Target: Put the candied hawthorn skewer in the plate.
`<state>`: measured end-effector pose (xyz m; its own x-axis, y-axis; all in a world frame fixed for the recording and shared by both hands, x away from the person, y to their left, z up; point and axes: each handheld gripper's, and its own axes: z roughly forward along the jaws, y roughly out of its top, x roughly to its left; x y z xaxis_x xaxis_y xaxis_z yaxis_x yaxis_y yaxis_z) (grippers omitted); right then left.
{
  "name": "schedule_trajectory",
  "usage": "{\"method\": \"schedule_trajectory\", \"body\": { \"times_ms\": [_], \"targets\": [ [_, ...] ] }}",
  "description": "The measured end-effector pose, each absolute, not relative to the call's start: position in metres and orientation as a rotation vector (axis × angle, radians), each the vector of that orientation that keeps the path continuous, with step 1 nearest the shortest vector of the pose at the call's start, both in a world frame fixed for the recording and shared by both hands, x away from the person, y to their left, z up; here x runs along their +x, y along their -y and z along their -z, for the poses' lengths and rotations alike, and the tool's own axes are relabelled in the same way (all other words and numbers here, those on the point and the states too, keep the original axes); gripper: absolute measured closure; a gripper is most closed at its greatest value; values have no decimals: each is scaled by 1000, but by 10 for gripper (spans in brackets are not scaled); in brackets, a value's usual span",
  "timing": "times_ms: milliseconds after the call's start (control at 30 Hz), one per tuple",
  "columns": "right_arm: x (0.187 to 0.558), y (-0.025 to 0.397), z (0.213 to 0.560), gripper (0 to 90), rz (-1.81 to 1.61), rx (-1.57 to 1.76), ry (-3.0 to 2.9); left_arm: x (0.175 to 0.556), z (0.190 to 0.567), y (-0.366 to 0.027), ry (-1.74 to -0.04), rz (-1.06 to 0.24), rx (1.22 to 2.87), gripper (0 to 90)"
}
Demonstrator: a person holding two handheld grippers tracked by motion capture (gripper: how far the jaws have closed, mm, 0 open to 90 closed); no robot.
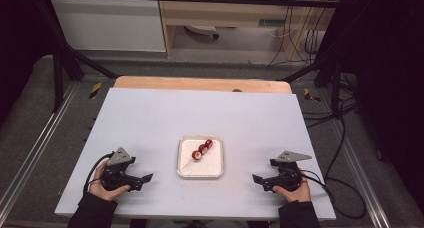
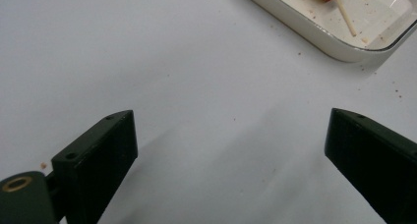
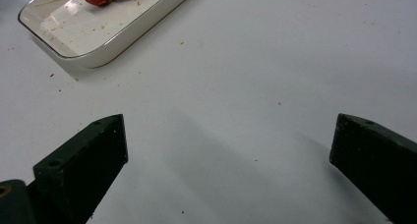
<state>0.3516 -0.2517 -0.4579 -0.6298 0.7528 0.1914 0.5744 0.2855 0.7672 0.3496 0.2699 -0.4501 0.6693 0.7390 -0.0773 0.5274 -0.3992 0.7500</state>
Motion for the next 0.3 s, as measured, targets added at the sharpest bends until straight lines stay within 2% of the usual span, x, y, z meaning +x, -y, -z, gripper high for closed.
{"method": "schedule_trajectory", "body": {
  "times_ms": [300],
  "targets": [
    [351,252,457,8,-1252,1213,-2359,348,454,-272,-968,-356,2106,56]
  ]
}}
